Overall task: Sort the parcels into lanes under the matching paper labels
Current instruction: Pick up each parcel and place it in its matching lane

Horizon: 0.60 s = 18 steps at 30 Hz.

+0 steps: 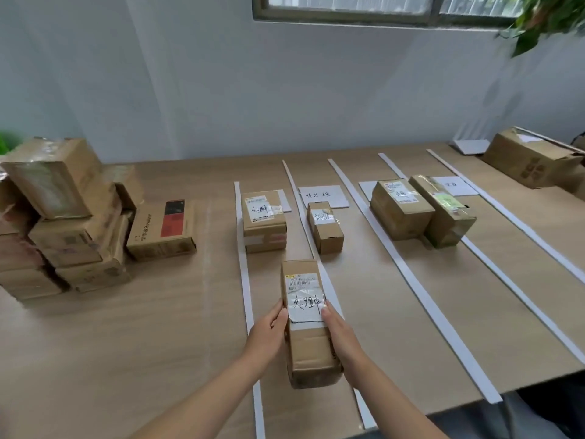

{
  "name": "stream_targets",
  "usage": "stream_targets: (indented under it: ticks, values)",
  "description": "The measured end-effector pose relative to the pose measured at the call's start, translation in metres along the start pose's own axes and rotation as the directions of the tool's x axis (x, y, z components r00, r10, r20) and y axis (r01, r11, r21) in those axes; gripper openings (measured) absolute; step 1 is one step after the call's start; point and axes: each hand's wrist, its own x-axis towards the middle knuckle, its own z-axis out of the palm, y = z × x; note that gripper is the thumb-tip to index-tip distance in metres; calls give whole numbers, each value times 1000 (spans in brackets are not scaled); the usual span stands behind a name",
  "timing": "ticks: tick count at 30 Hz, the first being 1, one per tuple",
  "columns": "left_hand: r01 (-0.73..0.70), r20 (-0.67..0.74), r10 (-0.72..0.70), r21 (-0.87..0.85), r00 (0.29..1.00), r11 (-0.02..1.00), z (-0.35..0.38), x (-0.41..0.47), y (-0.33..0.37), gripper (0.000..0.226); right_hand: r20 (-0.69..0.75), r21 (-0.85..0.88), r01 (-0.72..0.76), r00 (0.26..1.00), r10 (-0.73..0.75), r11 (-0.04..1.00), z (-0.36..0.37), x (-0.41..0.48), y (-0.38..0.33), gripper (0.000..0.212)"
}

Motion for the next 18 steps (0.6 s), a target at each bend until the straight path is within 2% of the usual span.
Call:
stream_targets:
  ticks: [8, 14, 18]
  values:
    - [42, 7, -42, 80, 999, 996, 17, 77, -25, 41, -28, -28, -79, 997, 78, 996, -8, 80, 15, 40]
    - [-33, -64, 47, 202, 997, 979, 36, 116, -23, 51, -62, -180, -18, 998, 7, 983, -8, 140, 9, 43]
    - [-31, -97, 51, 196, 994, 980, 45, 145, -21, 55, -91, -257, -22, 996, -2, 966, -10, 161, 0, 47]
